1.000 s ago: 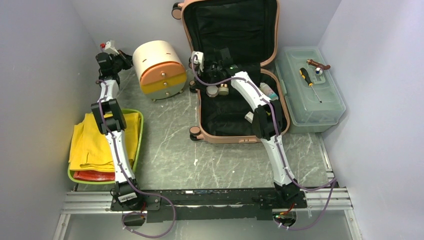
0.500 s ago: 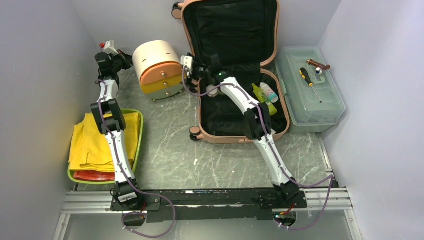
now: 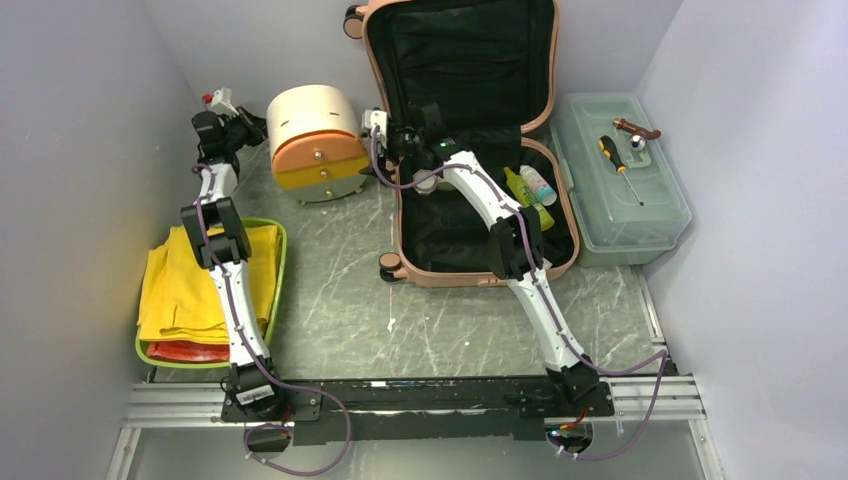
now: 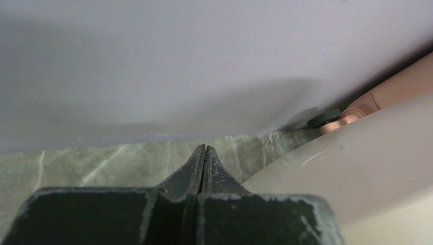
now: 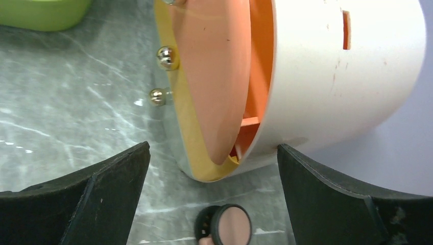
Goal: Open, take out, and arrange the luggage
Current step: Move the storage box to the center of the board.
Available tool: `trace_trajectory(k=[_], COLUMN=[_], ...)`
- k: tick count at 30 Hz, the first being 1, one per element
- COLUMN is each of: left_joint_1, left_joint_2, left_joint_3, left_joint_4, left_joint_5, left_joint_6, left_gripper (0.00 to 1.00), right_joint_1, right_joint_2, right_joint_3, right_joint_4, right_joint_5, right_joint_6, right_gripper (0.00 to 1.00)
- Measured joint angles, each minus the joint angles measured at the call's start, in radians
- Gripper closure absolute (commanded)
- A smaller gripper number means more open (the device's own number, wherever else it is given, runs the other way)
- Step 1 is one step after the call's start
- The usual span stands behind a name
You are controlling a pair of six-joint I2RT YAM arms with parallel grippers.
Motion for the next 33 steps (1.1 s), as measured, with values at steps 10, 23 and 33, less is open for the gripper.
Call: trace_trajectory(k=[10, 23, 33], left_joint_1=[-0.003, -0.019, -0.031], left_joint_2=[-0.073, -0.388, -0.597], left_joint_3=[-0.182, -0.560, -0.798], left_joint_4=[-0.005, 0.040, 0.043], left_joint_5=[0.023, 0.060, 0.048], left_joint_6=[0.004, -0.081, -0.080], left_gripper=[1.00, 1.00, 1.00], right_joint_1=[0.031, 0.054, -0.009], right_joint_2=[-0.054, -0.208, -0.293], right_joint_3=[-0.020, -0.159, -0.217], right_joint_4=[-0.134, -0.165, -0.073], right_joint_5=[-0.099, 0.098, 0.312], right_joint_6=[0.039, 0.108, 0.207], right_gripper=[0.01, 0.00, 0.00])
